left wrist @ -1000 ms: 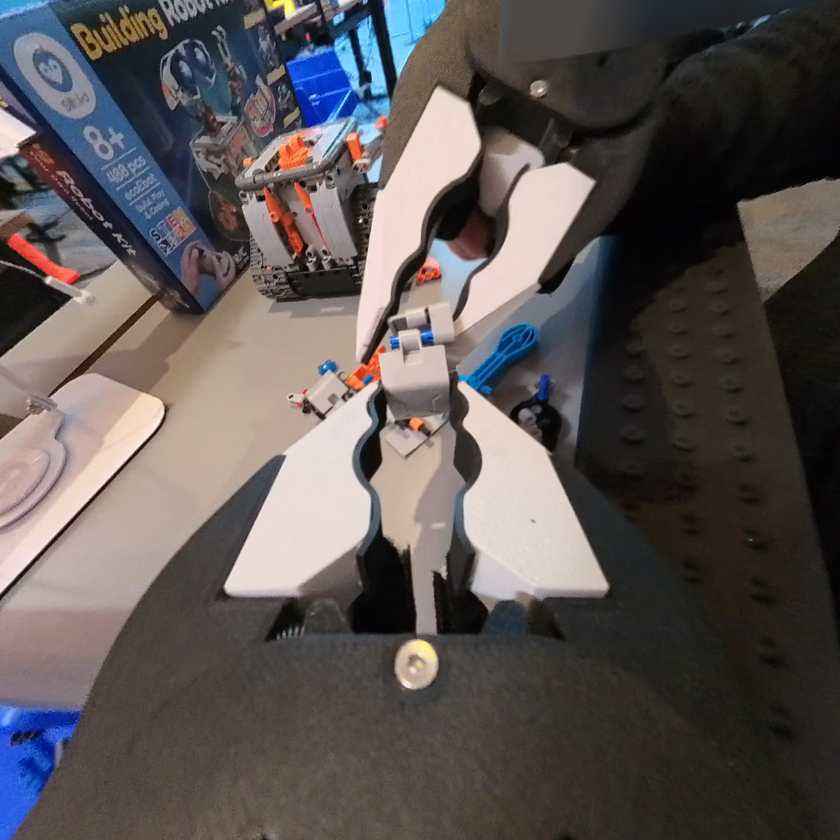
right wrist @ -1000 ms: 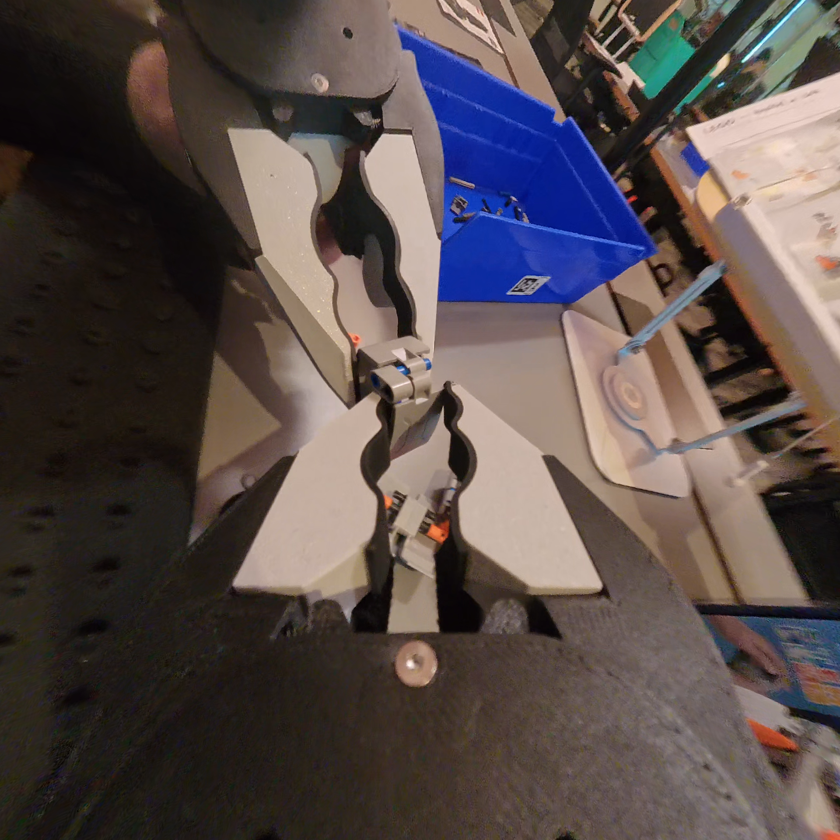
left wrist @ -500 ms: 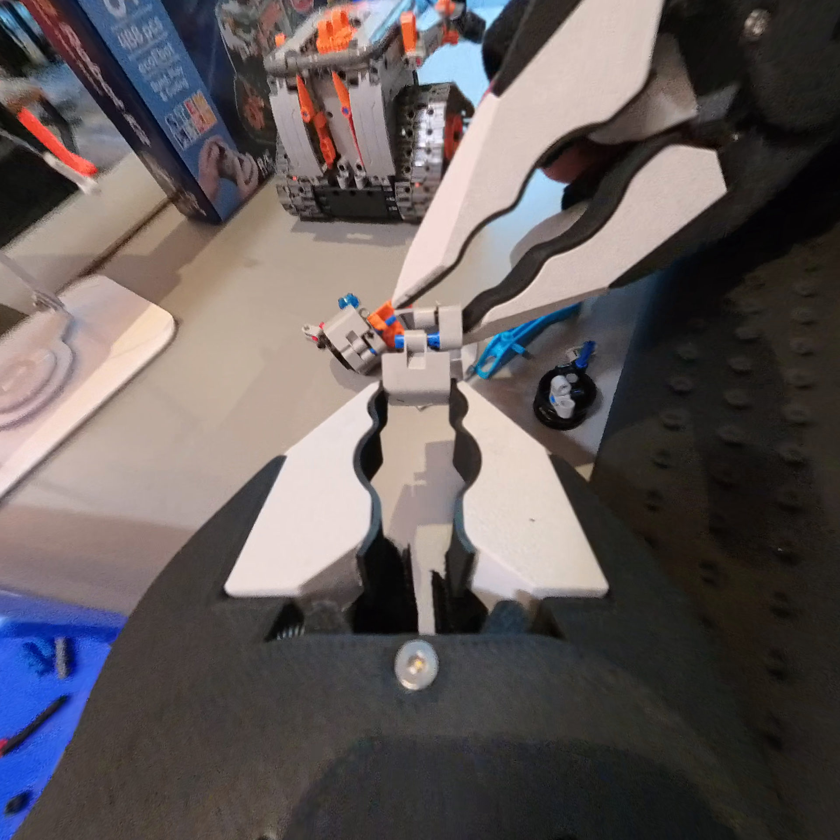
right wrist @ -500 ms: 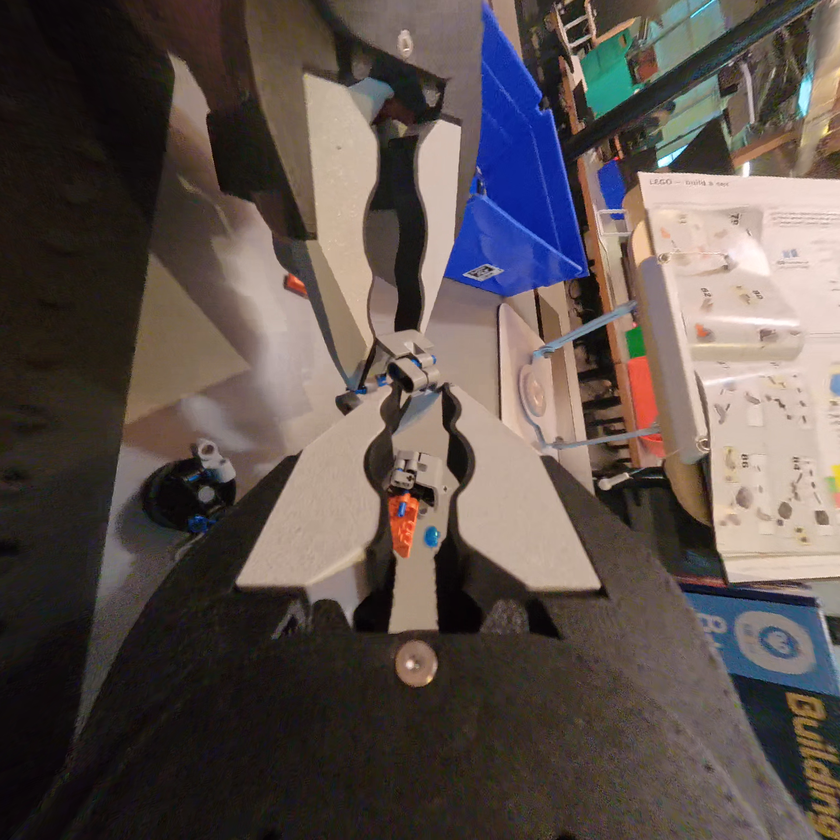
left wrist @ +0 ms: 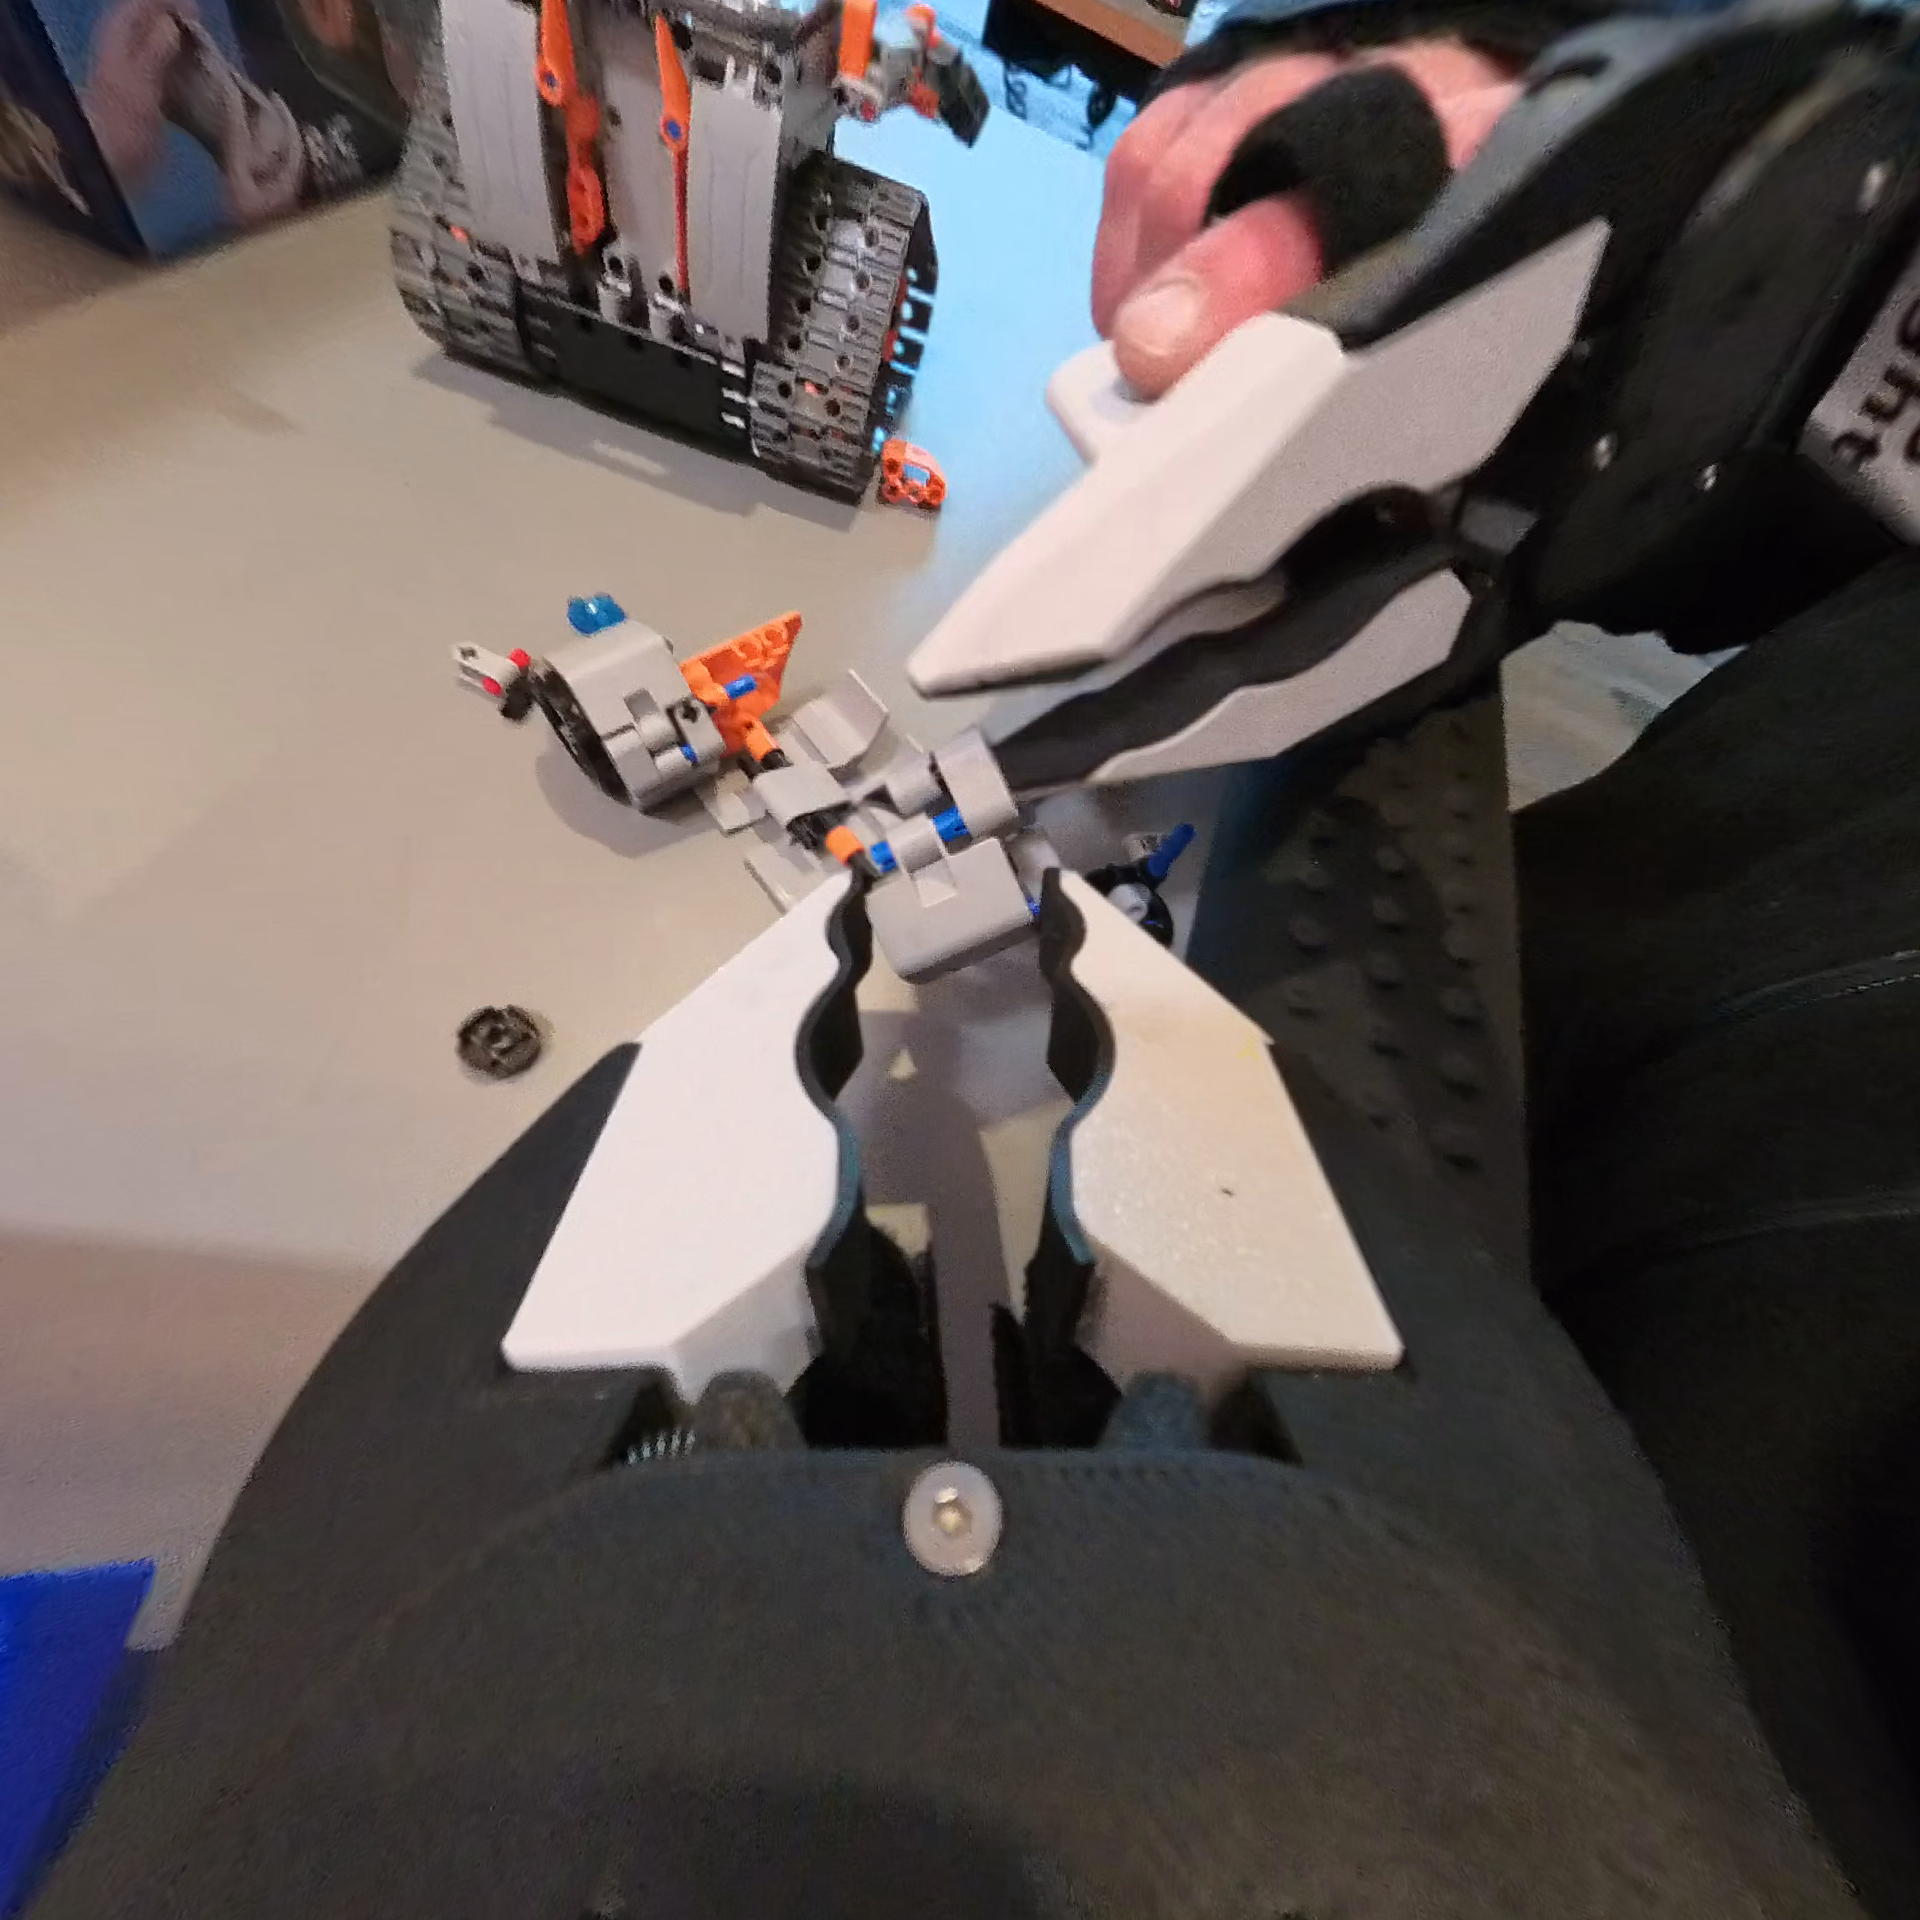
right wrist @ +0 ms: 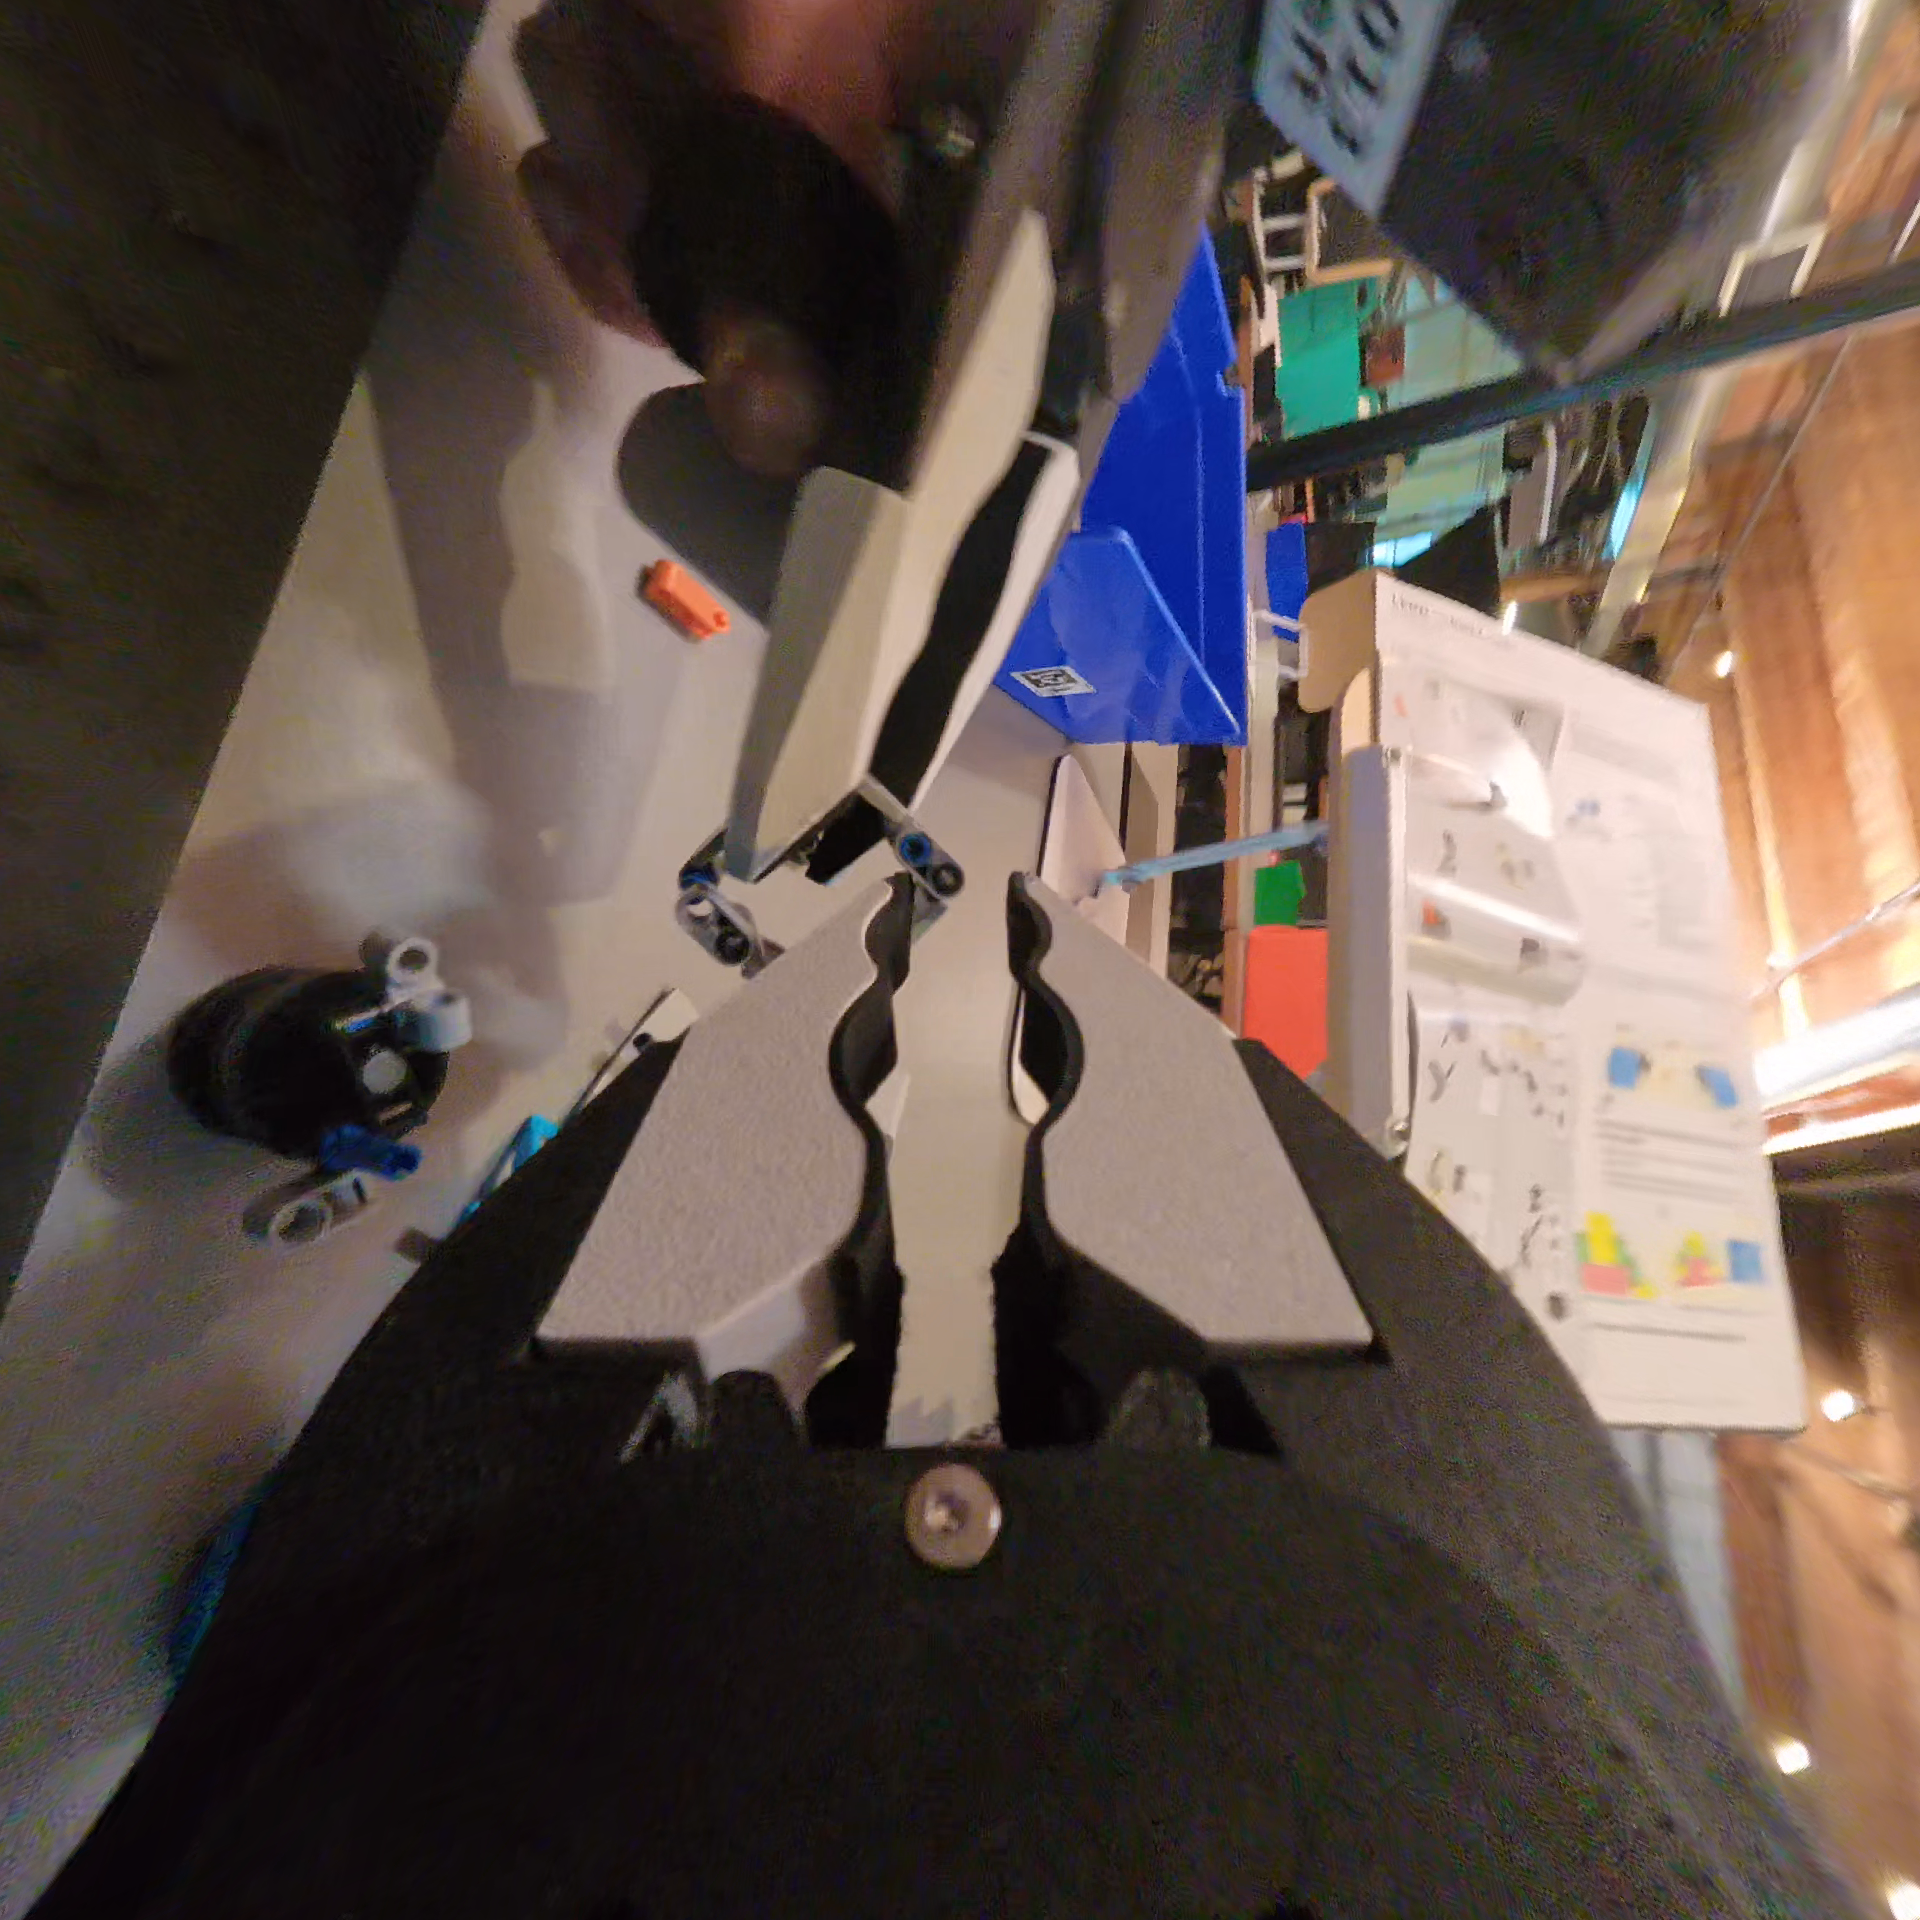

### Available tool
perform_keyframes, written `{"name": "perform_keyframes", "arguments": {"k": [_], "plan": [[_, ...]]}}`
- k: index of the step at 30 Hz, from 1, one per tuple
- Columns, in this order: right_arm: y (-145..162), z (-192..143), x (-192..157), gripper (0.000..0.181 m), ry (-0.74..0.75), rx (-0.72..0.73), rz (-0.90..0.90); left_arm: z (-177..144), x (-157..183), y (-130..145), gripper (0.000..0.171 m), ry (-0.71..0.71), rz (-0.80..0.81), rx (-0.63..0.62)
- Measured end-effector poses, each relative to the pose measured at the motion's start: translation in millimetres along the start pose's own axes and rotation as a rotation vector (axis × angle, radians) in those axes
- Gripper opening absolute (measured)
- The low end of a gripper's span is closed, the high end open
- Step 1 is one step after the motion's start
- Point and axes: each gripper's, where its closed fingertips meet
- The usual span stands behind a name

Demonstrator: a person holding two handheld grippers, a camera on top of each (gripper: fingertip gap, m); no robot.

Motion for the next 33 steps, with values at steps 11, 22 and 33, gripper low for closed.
{"name": "perform_keyframes", "arguments": {"k": [11,22,33], "plan": [[-1,5,-32,0.011,-0.122,-0.009,-0.238,7,6,19,0.030,0.058,-0.019,-0.220],[0,7,-33,0.003,-0.058,-0.016,-0.245,9,3,19,0.028,0.048,-0.056,-0.164],[-1,10,-37,0.004,-0.077,-0.007,-0.238,2,3,25,0.028,0.031,-0.101,-0.093]]}}
Point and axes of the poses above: each gripper's, where its closed fingertips meet, z out along the fingers, y out of its underside, x = y × z across the jaws, and after that the axes turned 6 degrees about z, right-handed
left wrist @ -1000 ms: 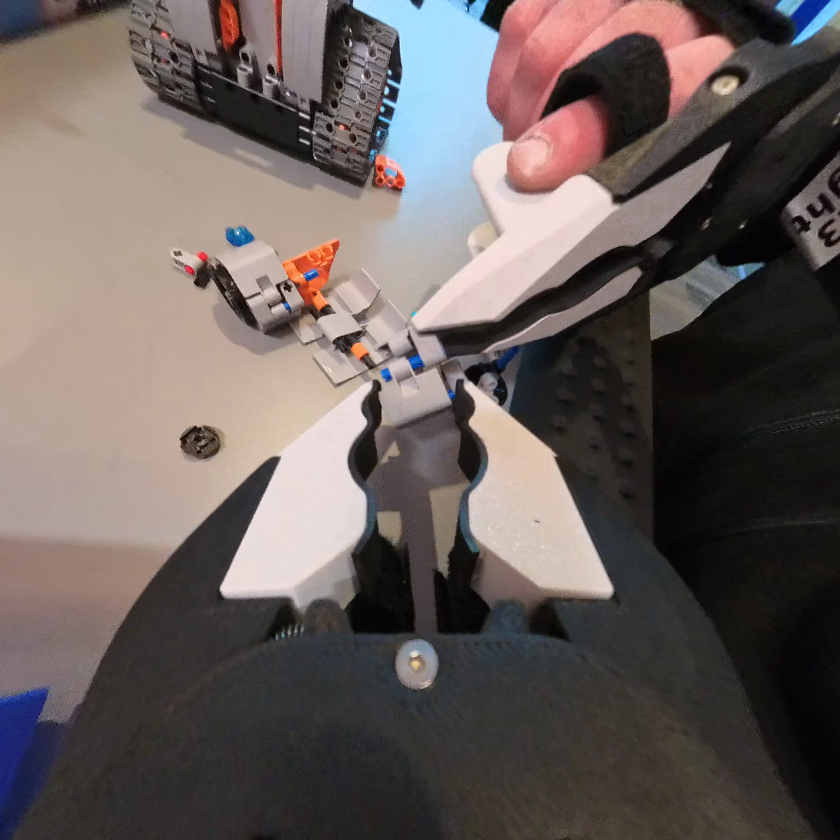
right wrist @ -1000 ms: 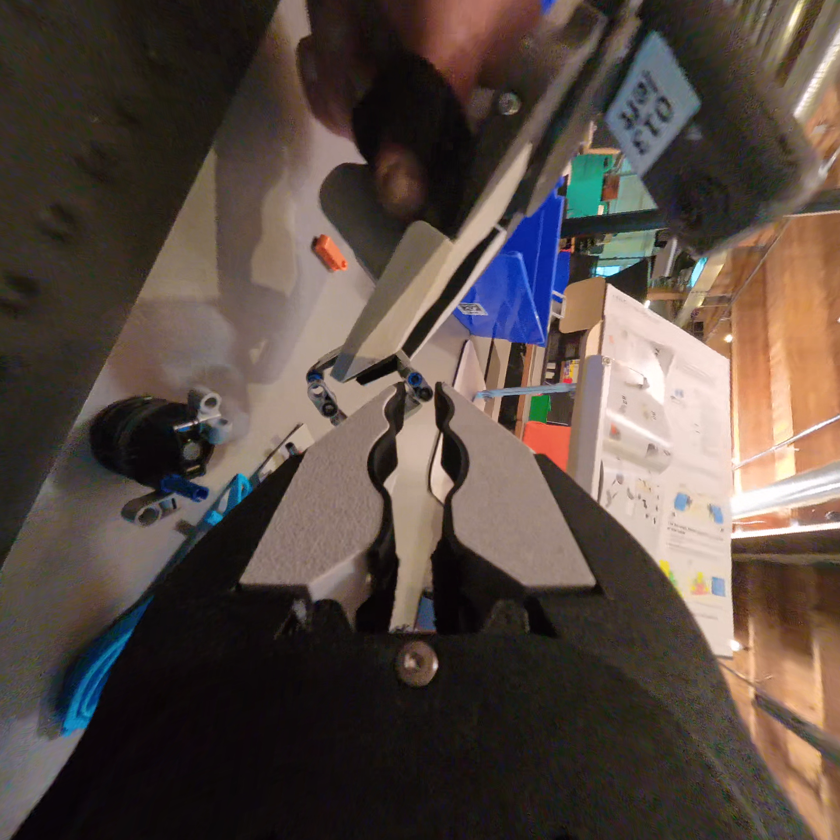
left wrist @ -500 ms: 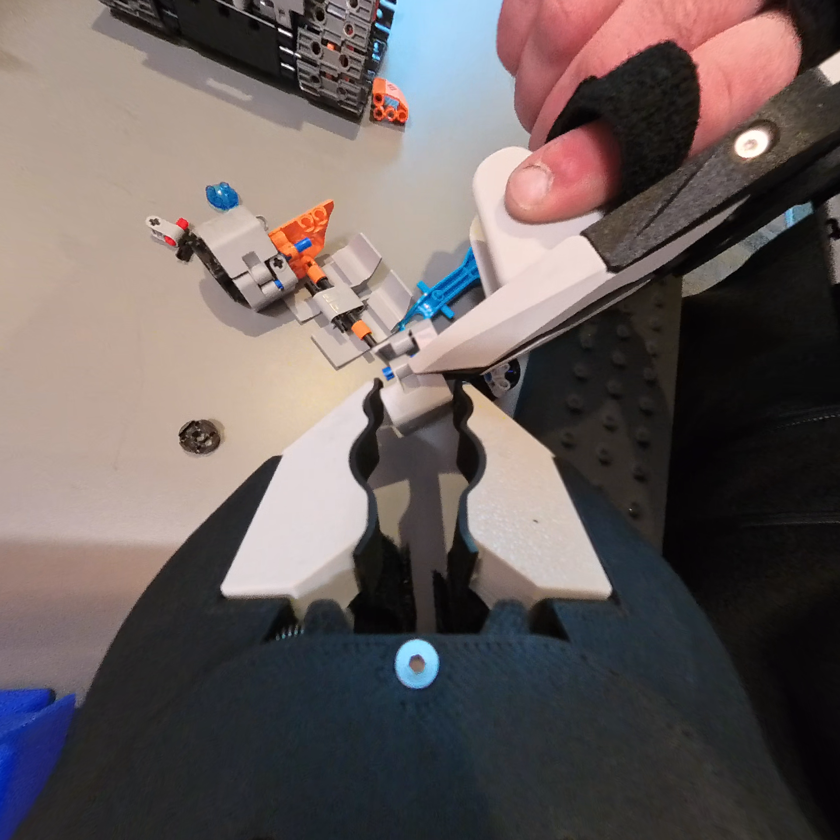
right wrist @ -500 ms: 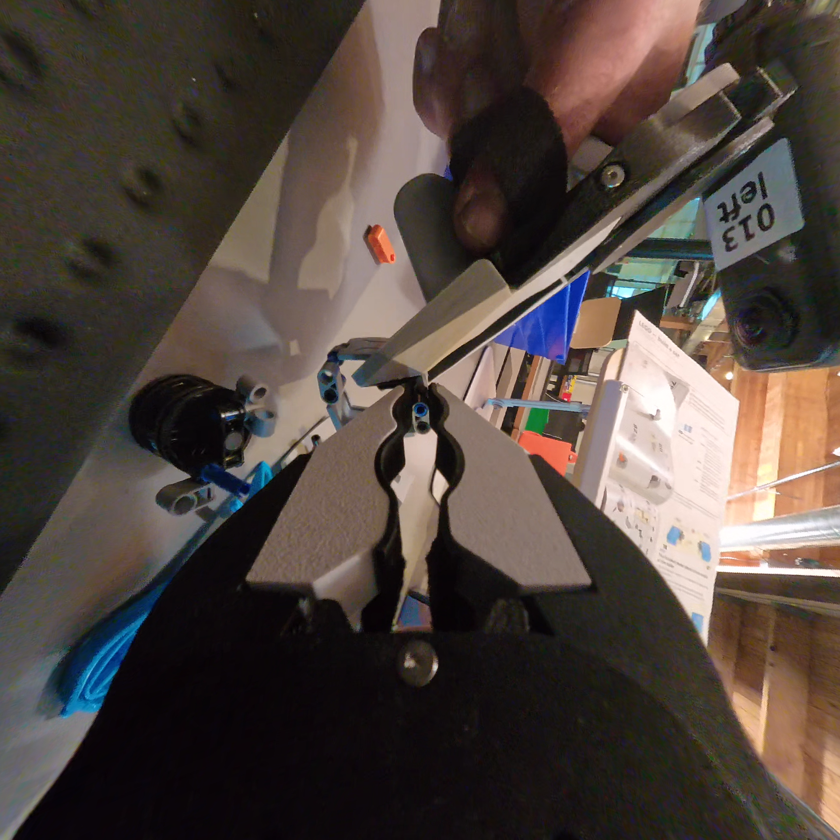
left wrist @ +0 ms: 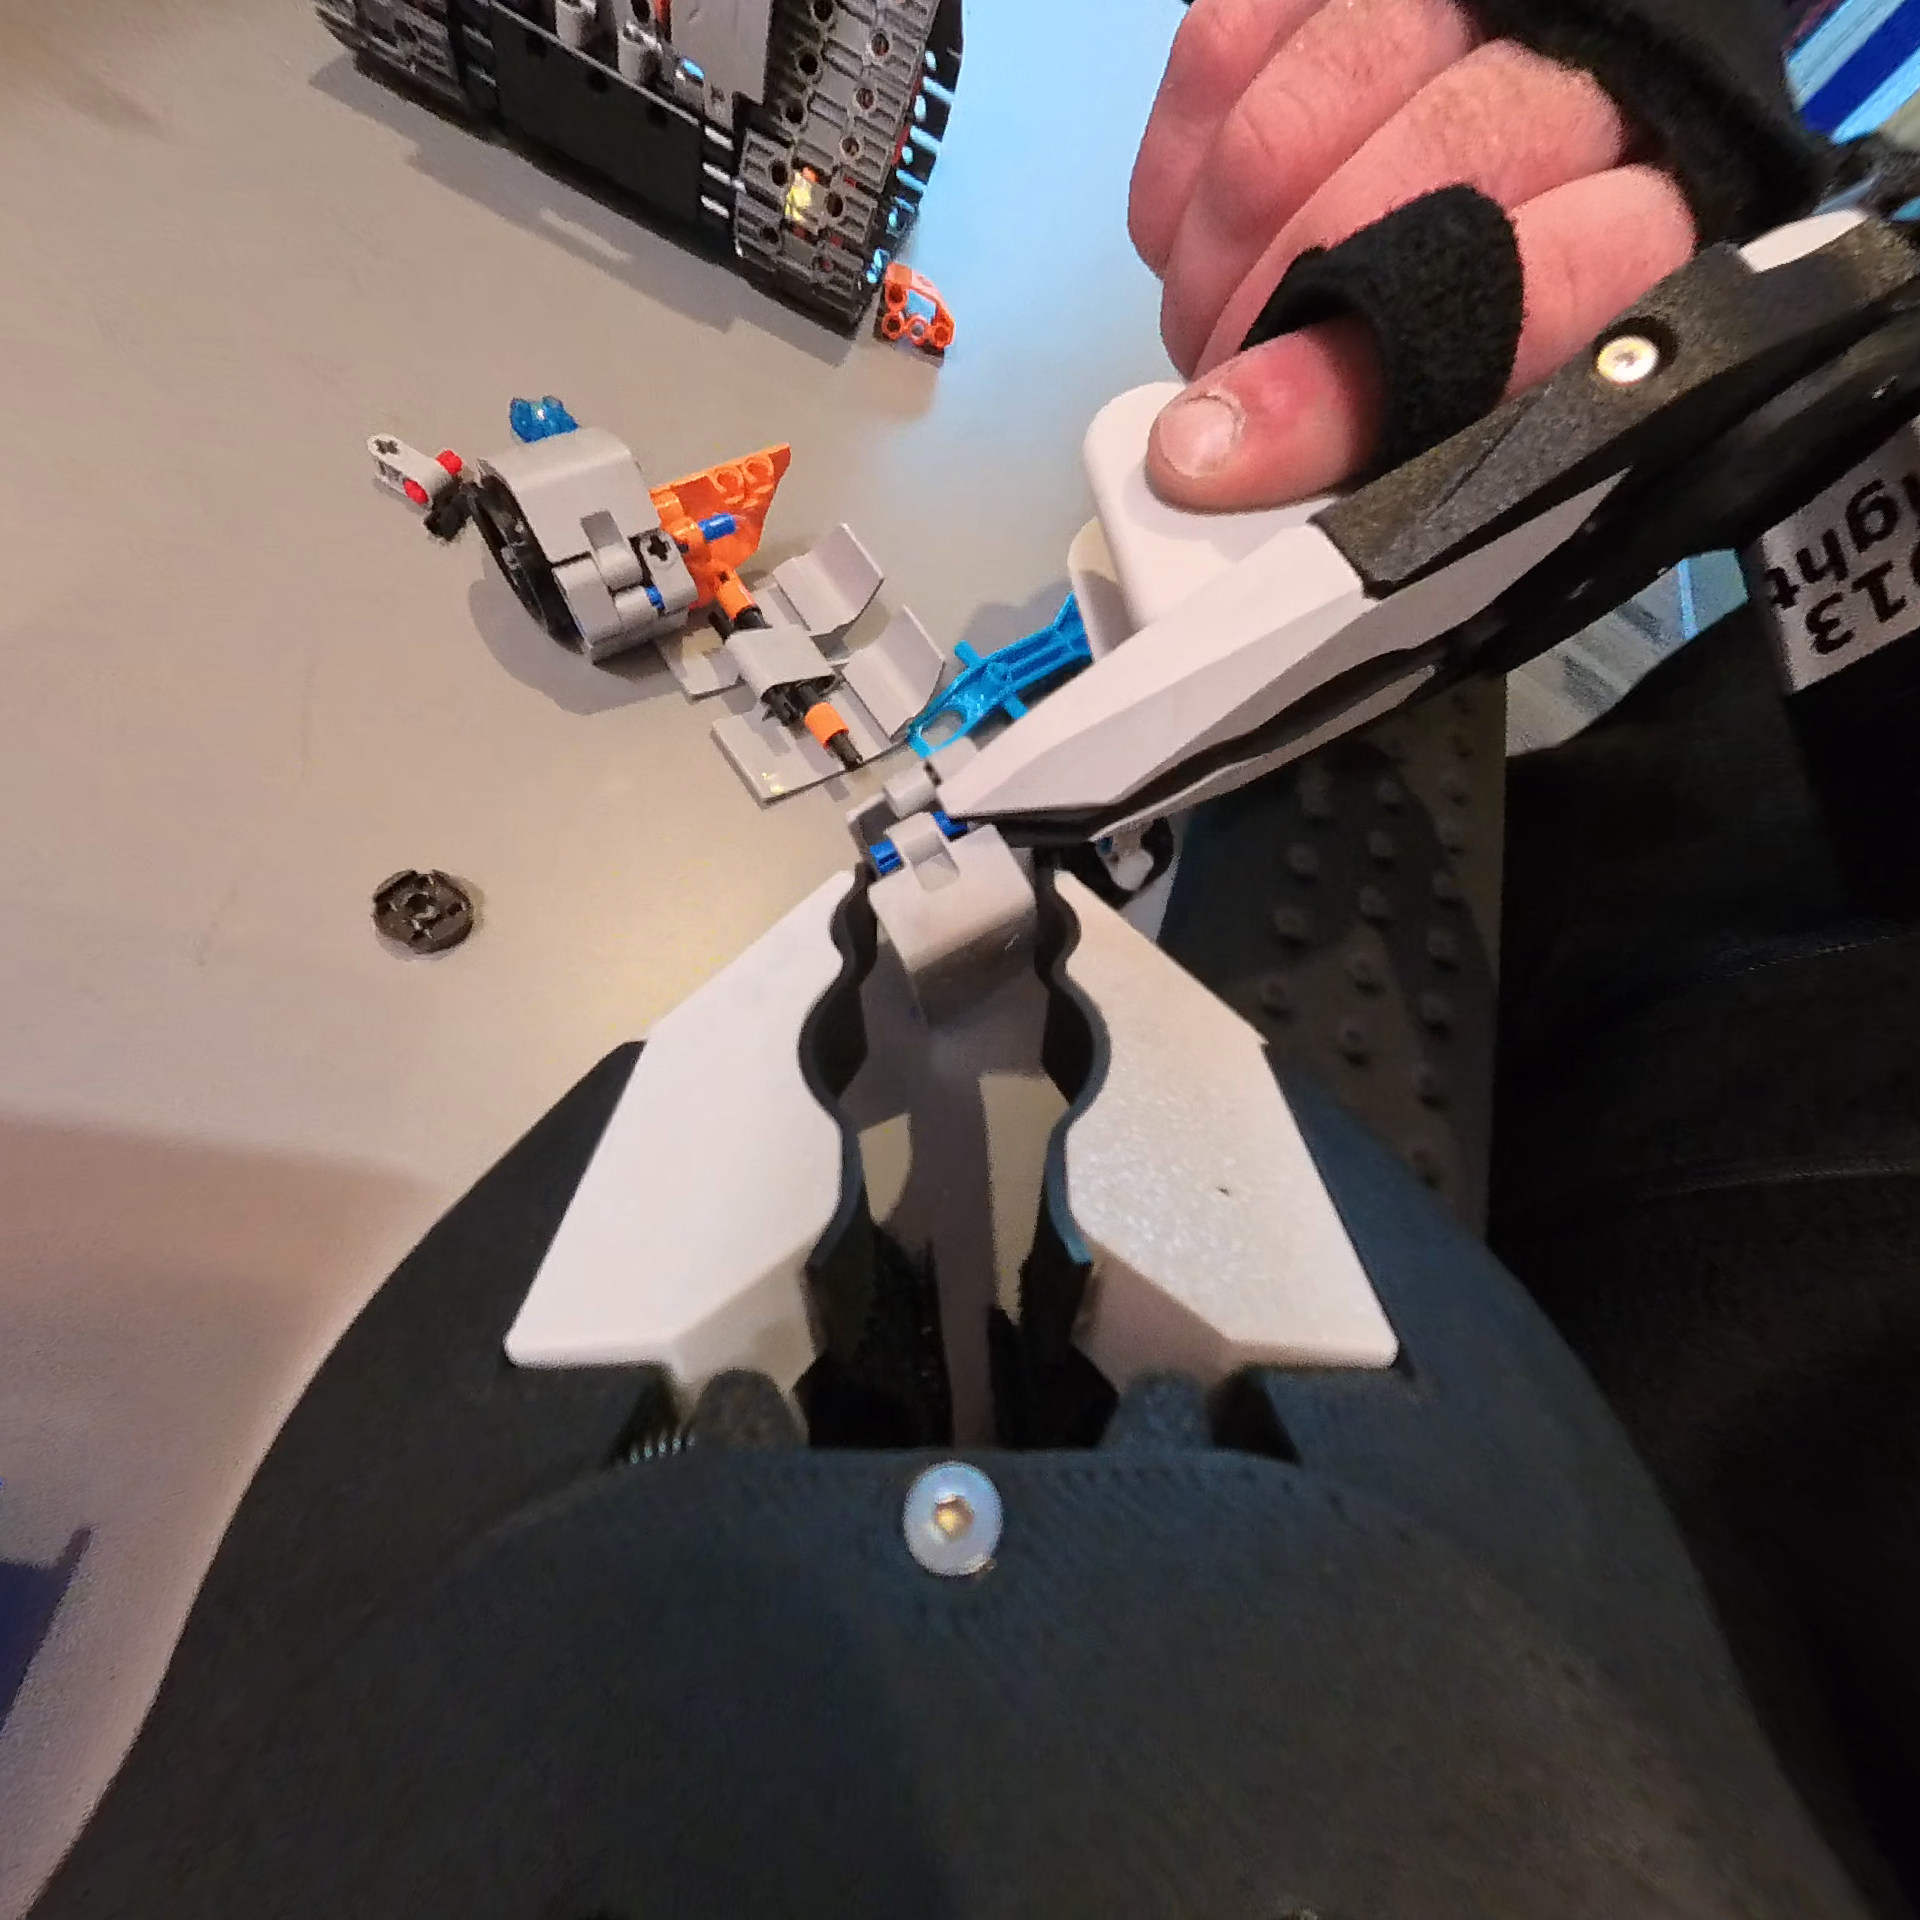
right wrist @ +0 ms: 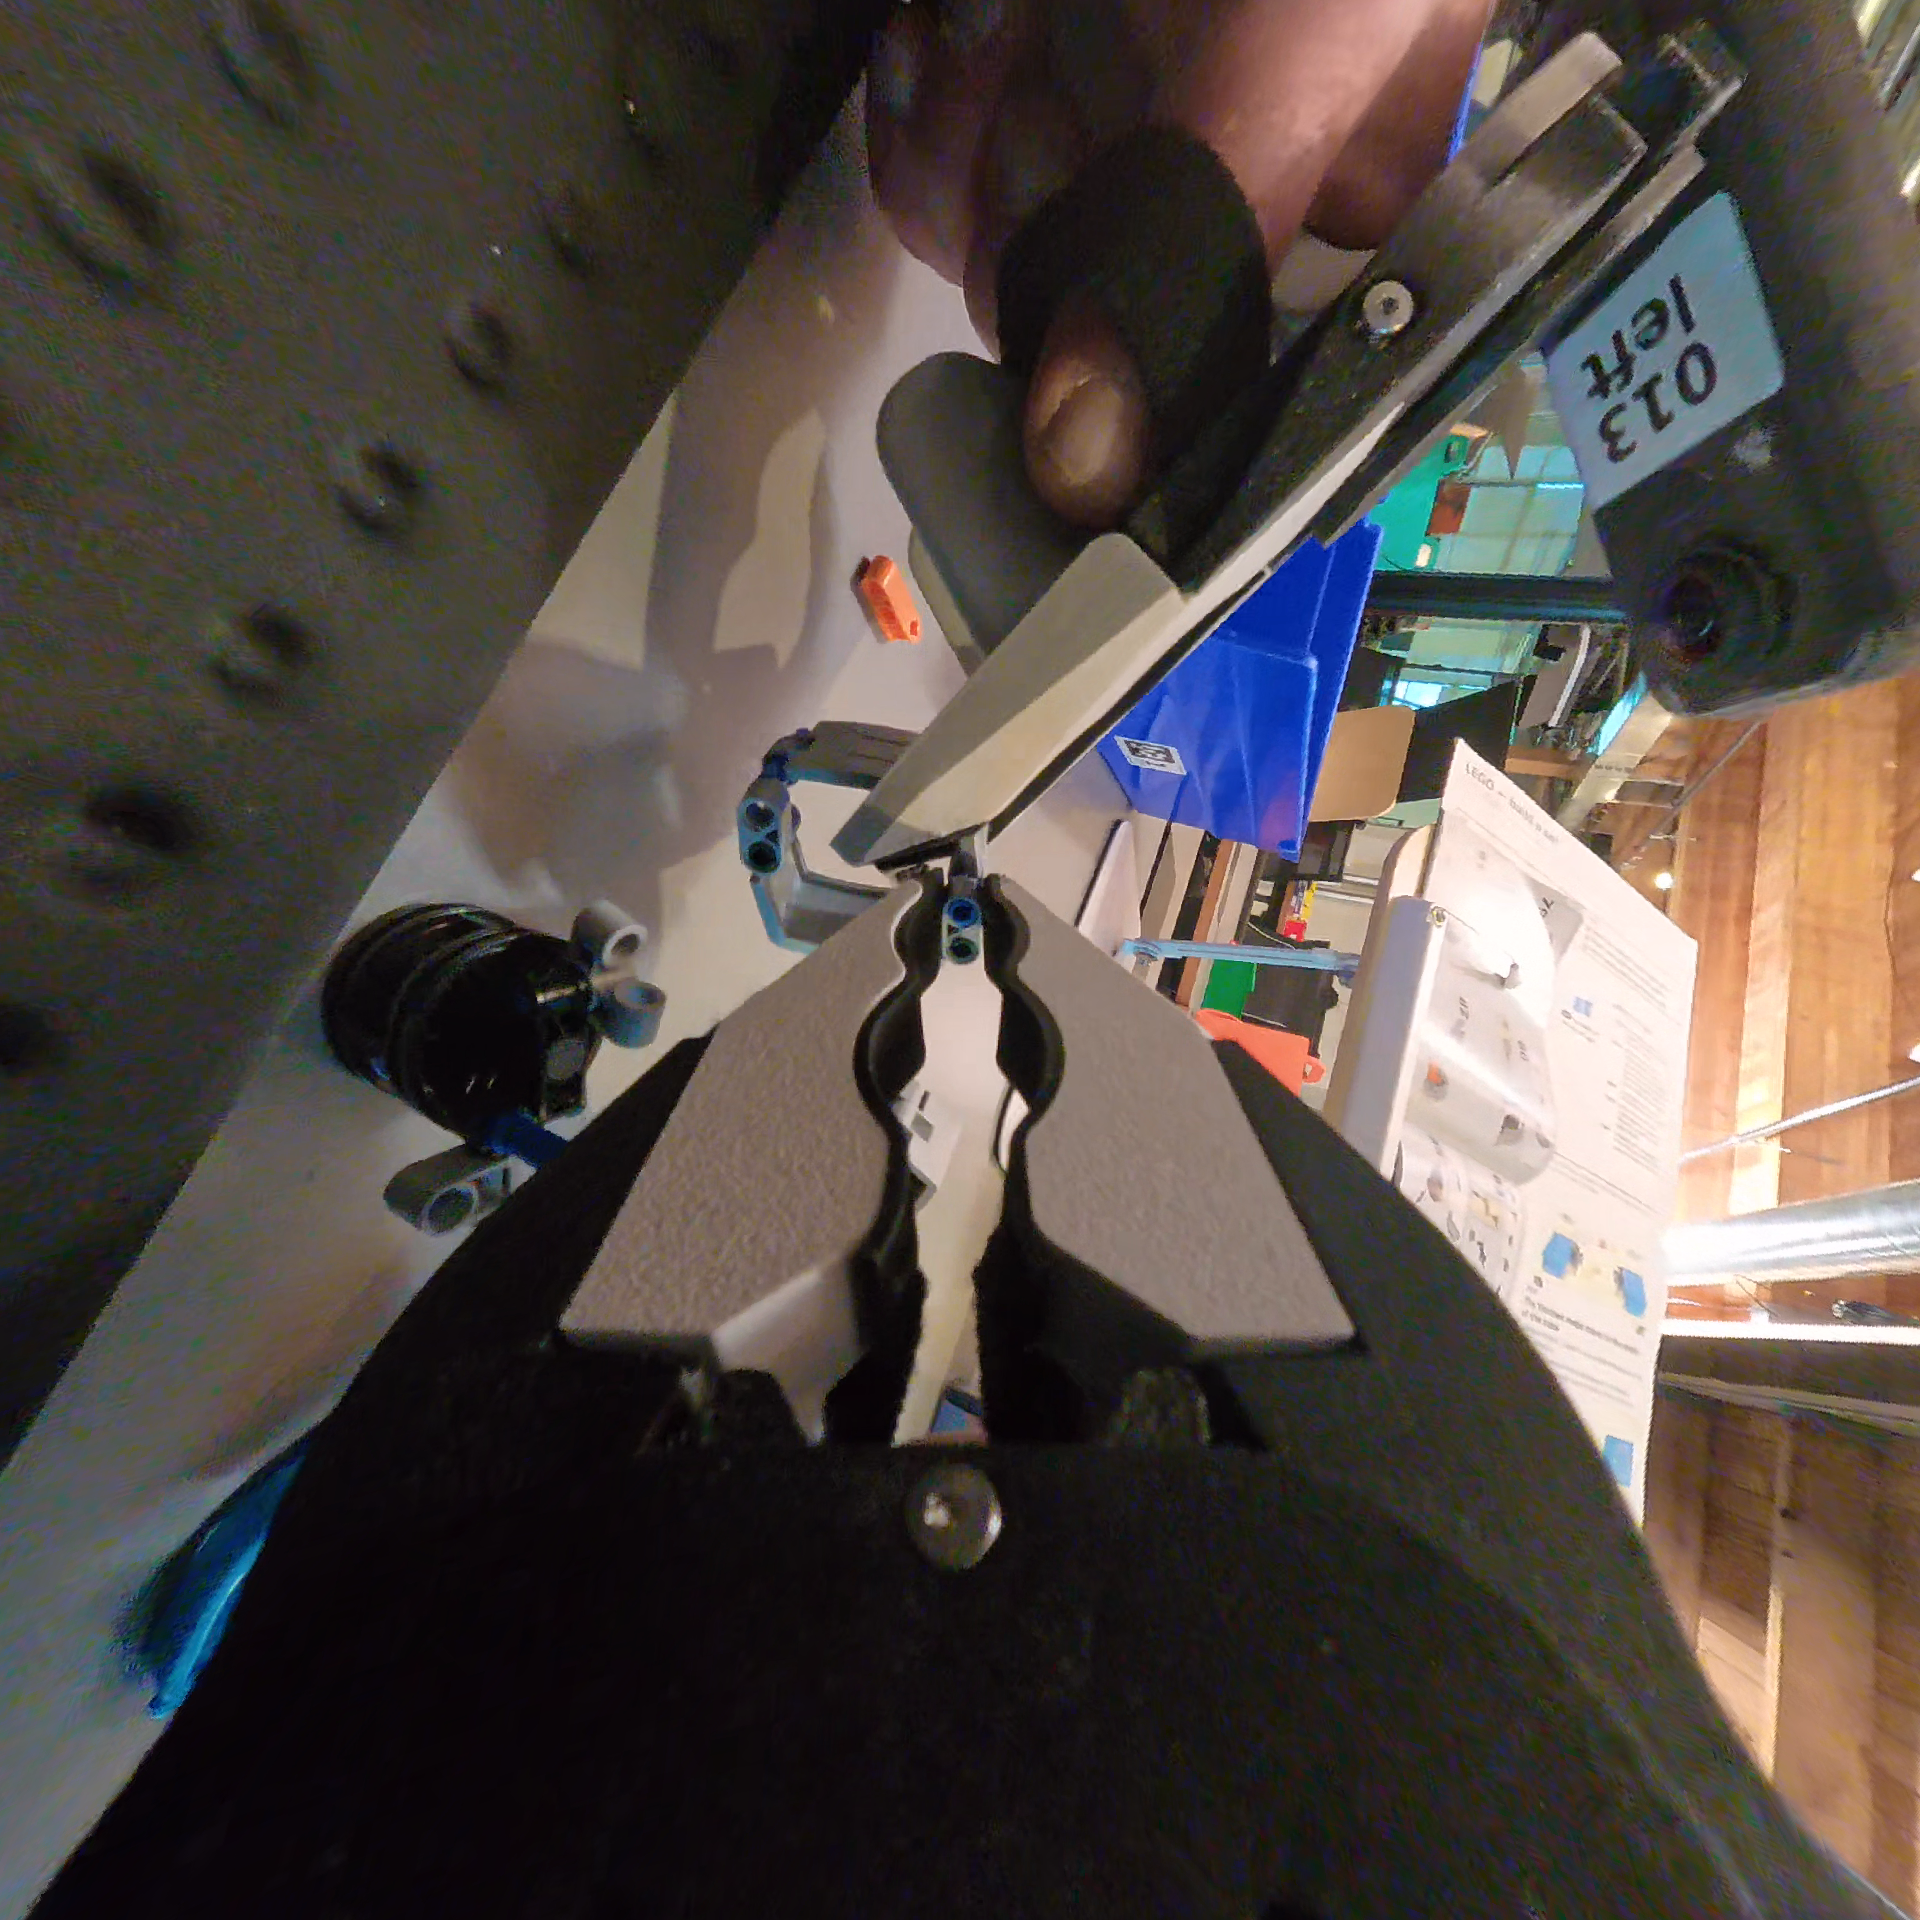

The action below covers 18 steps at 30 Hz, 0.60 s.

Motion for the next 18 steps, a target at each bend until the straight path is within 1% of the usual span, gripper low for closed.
{"name": "perform_keyframes", "arguments": {"k": [5,11,13,14,15,16,17,18], "plan": [[0,1,5,0.004,0.027,0.001,0.011,-4,-3,-4,0.027,-0.019,-0.005,0.049],[-1,-2,11,0.003,0.086,-0.009,-0.008,-7,-2,-10,0.025,0.008,-0.015,0.112],[-2,-5,10,0.003,0.084,0.001,-0.012,-8,0,-11,0.025,0.036,-0.030,0.125],[-4,-9,9,0.003,0.067,0.026,0.004,-12,-17,-9,0.025,-0.060,-0.044,0.131],[-7,-15,7,0.003,0.050,0.058,0.048,-23,-34,-7,0.025,-0.101,-0.074,0.166],[-3,-17,4,0.002,0.048,0.052,0.066,-35,-45,-5,0.025,-0.080,-0.158,0.226],[2,-15,0,0.003,0.036,0.039,0.068,-39,-44,-8,0.025,-0.056,-0.170,0.247],[2,-13,-2,0.003,0.012,0.053,0.090,-31,-38,-2,0.026,-0.070,-0.108,0.183]]}}
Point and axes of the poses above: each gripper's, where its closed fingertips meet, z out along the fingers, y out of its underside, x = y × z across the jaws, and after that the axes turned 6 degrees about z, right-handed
